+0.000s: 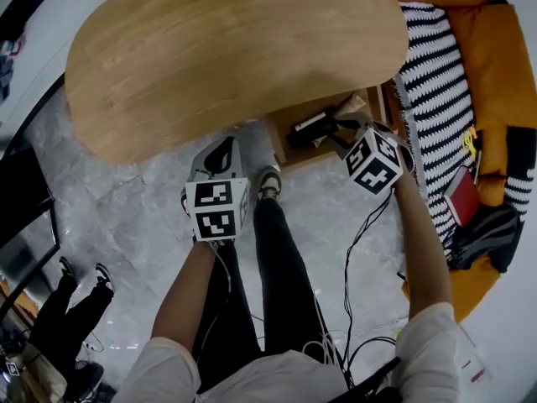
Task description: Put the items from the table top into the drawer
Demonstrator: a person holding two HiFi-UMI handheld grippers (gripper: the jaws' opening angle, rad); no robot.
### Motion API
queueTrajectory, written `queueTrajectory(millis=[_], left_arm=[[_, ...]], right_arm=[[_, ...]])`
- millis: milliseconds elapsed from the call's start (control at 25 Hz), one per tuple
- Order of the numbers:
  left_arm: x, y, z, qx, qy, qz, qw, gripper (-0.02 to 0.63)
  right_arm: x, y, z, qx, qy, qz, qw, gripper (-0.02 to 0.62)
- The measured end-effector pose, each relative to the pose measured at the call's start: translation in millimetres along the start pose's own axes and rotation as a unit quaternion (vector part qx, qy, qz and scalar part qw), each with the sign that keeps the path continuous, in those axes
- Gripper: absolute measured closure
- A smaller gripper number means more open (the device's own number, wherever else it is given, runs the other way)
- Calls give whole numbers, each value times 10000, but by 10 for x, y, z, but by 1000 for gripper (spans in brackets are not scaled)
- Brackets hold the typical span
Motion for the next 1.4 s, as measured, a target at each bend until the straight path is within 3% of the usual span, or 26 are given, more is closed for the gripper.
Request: queueTrajectory(millis=[160,200,320,480,600,840,1040,1120,1240,1400], left_arm=[[444,391,102,-126,-58,-176,9997,595],[580,526,104,-147,-84,-248,9996,595],[1007,964,104,-291,-173,-464,9983,595],[1597,1589,20,-315,-474,-805,9951,595],[2063,2012,-178,-589,-744,-1150,9888,596],[2818,2563,-502,-1394,-1139,-1769,9676,595],[3247,2785,-619,-1893,-1146,-2172,9507,595],[3333,2834,-679,-1913,-1204,-2232,9482,595],[3404,2914,-751,-1953,-1235,-2340,9444,595],[3452,2985,-803,-1924,-1201,-2428,9432,595]], right_arm=[[534,55,46,-911,-686,-616,9916,569],[700,86,54,-1221,-839,-824,9855,596],[1235,247,115,-2162,-1190,-1526,9570,600],[2155,571,191,-3142,-1813,-2597,8950,601],[2834,650,301,-3726,-2278,-3082,8451,601],[4023,370,583,-4878,-3327,-3566,7240,601],[4600,29,864,-5214,-4063,-3606,6580,601],[4666,-136,993,-5308,-4275,-3463,6447,601],[4674,-268,1114,-5556,-4197,-3391,6326,601],[4685,-297,1166,-5656,-4033,-3357,6362,603]])
Point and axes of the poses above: the fingertips, and each gripper's own axes: x backward along the fingers, z to its left, y out of its top, the point moved 3 cm from there along x, backward along the fingers, and after that the axes turned 12 degrees about -x, right-handed, at the moved point
